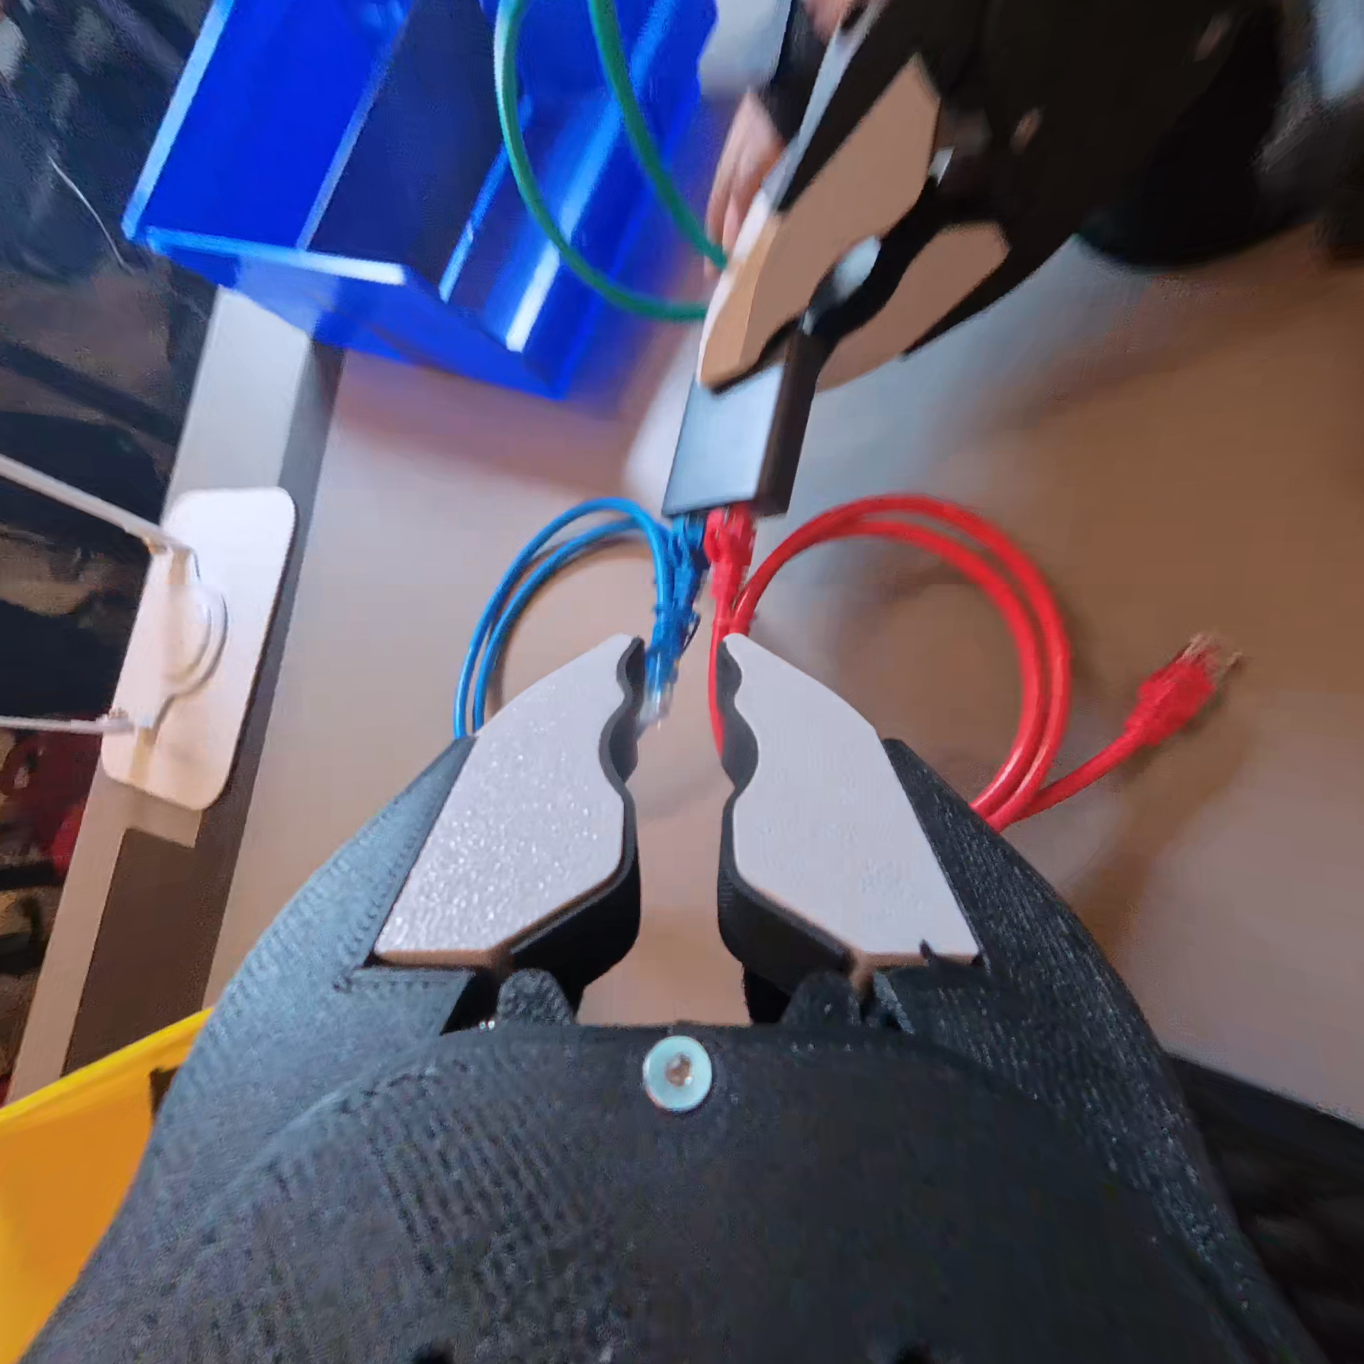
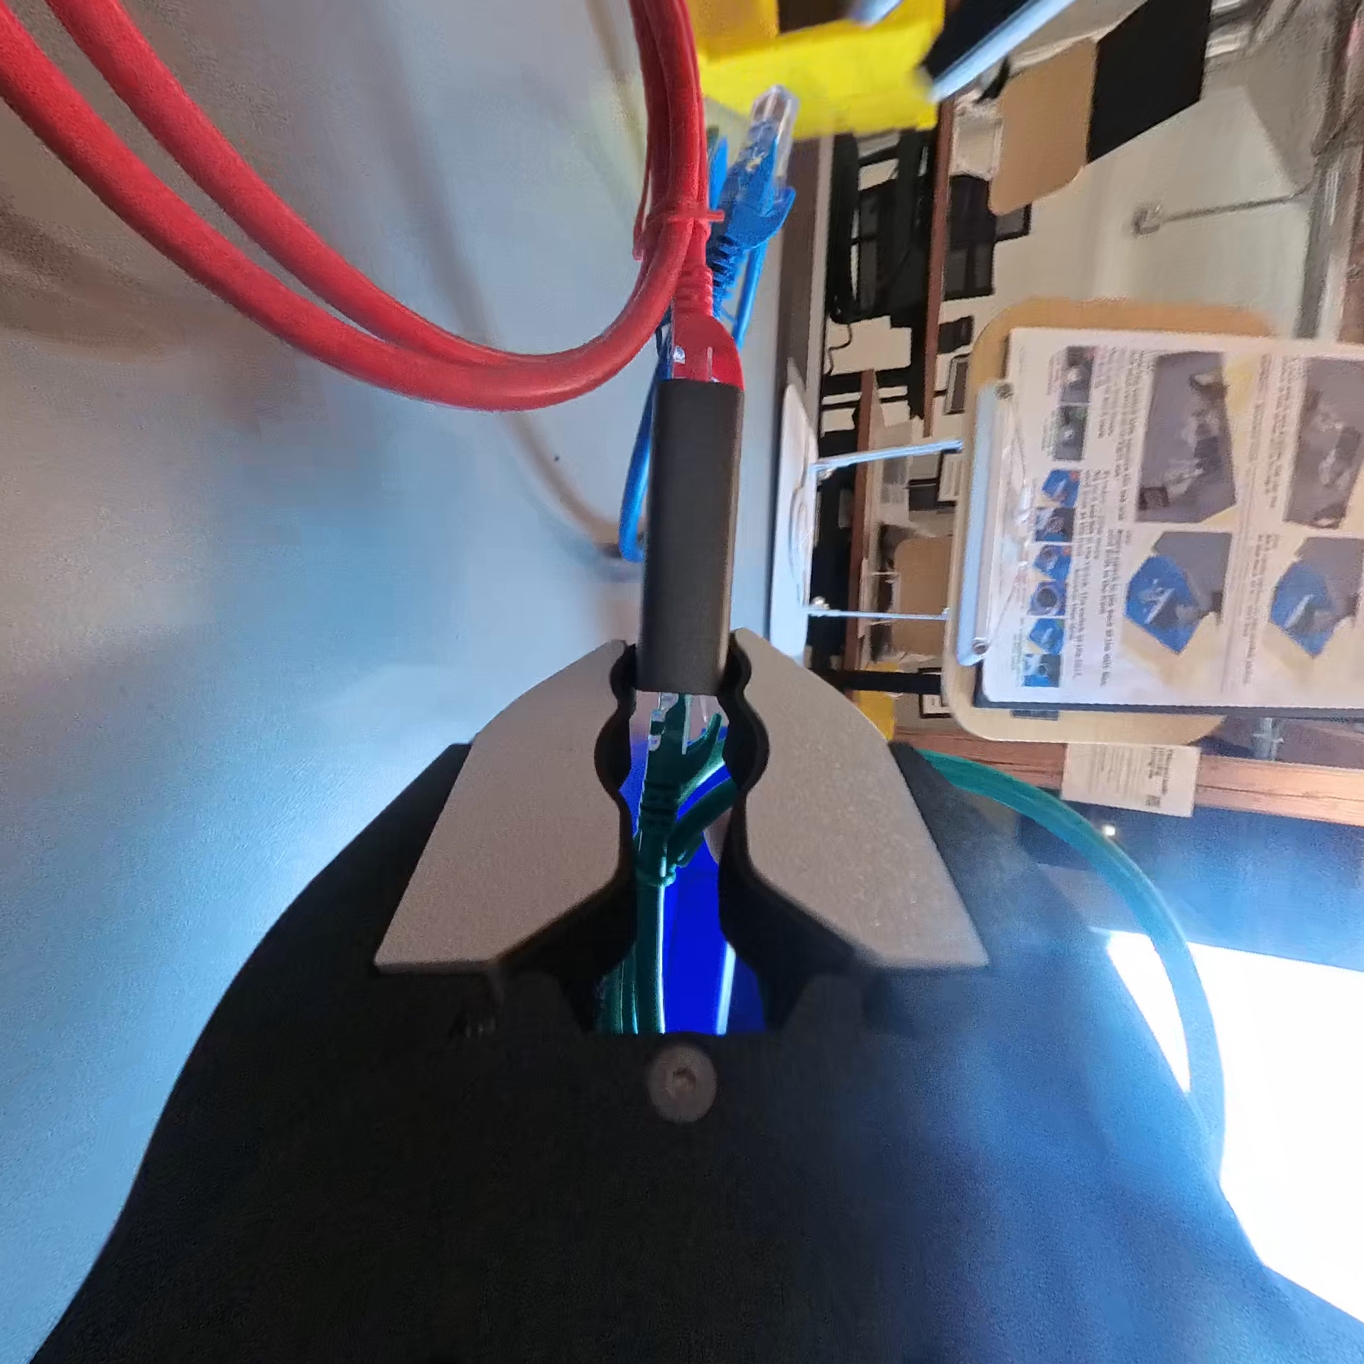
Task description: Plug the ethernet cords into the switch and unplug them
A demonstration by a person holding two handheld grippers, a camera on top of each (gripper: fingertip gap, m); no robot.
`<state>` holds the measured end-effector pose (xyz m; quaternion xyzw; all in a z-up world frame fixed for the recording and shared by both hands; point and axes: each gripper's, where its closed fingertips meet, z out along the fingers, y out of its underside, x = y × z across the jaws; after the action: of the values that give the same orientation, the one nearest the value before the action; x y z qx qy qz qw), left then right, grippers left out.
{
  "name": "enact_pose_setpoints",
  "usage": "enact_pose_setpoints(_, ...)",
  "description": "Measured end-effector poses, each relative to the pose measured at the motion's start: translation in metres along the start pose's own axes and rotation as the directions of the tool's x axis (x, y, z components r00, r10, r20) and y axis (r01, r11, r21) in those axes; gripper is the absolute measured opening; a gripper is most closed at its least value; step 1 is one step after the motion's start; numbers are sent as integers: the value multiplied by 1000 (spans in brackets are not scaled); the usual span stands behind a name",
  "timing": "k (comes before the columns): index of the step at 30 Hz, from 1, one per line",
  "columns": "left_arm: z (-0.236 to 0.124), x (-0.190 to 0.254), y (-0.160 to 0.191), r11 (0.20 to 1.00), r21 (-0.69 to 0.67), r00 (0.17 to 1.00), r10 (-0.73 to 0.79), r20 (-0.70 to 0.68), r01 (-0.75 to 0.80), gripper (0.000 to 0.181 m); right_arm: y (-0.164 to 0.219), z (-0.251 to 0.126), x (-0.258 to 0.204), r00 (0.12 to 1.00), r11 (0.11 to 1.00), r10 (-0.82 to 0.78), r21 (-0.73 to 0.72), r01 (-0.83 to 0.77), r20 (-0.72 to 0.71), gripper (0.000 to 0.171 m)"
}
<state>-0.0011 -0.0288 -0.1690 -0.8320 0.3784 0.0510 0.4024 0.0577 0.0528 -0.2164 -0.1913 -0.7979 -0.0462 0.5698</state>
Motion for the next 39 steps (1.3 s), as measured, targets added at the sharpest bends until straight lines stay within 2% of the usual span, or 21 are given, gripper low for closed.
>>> enact_pose_setpoints(3,3,15,-20,996,85,999,4,-45,-1,23,-3,4,-6,999,1000,7,6,-7,34,22)
enact_pose_setpoints(7,36,39,-11,994,-9,988,105,-109,-106,37,-25,2,-12,986,992,102,66,-112,133,22)
enact_pose_setpoints(11,47,43,-11,979,-37,975,197,-103,-202,25,-37,-9,-12,956,969,193,111,-221,221,22)
enact_pose_setpoints(13,46,41,-15,983,-23,979,177,-105,-180,24,-36,-11,-11,944,958,229,116,-261,237,23)
enact_pose_setpoints(16,43,38,-19,993,2,983,120,-137,-120,22,-36,-13,-1,954,959,232,117,-257,190,39)
enact_pose_setpoints(17,42,37,-20,993,11,984,120,-130,-120,22,-38,-14,2,960,963,220,119,-242,174,40)
enact_pose_setpoints(19,41,35,-24,992,35,985,124,-119,-120,22,-45,-19,2,961,962,204,142,-232,188,26)
enact_pose_setpoints(22,30,28,-40,986,159,993,68,-93,-53,23,-42,-28,18,960,962,211,134,-238,186,24)
enact_pose_setpoints(24,9,5,-51,961,273,999,-37,-39,46,26,-28,-39,39,967,980,173,68,-188,187,23)
enact_pose_setpoints(26,-22,-26,-54,903,407,987,-162,21,139,28,-5,-56,64,966,992,130,-29,-126,224,23)
enact_pose_setpoints(30,-57,-46,-25,786,526,936,-348,-58,325,28,50,-93,146,976,972,57,-236,-6,208,22)
enact_pose_setpoints(34,-44,-37,14,752,520,901,-423,-93,406,27,124,-108,225,970,844,57,-530,79,236,22)
enact_pose_setpoints(39,-12,-7,42,825,408,918,-384,-104,391,31,203,-80,274,937,601,100,-771,211,334,22)
